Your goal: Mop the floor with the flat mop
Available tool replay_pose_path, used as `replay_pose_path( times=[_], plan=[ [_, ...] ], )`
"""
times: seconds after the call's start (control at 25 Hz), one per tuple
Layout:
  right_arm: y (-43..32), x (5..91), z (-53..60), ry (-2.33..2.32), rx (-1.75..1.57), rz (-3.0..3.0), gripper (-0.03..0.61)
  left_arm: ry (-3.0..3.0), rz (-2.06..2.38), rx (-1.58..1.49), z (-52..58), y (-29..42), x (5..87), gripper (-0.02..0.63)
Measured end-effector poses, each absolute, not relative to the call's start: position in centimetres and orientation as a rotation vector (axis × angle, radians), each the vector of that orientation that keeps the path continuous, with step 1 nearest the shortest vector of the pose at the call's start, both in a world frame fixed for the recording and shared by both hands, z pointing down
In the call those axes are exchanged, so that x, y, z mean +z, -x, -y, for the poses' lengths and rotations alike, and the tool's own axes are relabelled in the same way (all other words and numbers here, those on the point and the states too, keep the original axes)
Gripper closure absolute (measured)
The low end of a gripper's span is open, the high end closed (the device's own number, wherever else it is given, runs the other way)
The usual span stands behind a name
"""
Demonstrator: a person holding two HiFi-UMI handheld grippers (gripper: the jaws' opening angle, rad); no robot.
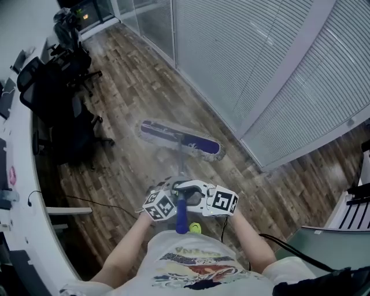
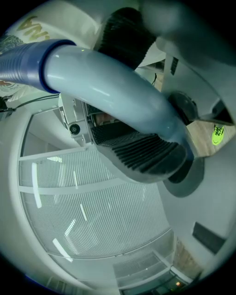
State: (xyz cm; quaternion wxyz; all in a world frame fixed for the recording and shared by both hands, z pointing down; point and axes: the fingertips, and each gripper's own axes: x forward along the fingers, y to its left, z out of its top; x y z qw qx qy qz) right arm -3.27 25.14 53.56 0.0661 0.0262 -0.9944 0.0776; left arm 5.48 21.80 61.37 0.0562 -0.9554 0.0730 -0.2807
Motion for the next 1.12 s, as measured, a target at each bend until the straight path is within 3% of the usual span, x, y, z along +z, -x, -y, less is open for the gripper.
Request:
replay_pose_path(
  times=[0.24,0.48,0.8,1.12],
  plan=[
    [3.3,53.3,-36.0,0.063,0.220,2.987,0.376,2.918,-0.341,-0.864,-32.0,-5.1,61.1,0.494],
    [3.6,54.0,-37.4,0.098,0.204,2.975,0.371,2.898,-0.348,-0.865,-33.3,-4.7,61.6,0.495],
    [3.5,54.3,-31.8,0.210,0.208,2.960,0.365,2.856,-0.368,-0.881,-27.5,-4.8,61.7,0.503],
    [5.6,55.3,-17.2,0.243,0.200,2.923,0.360,2.885,-0.432,-0.853,-12.6,-2.7,62.5,0.500]
  ],
)
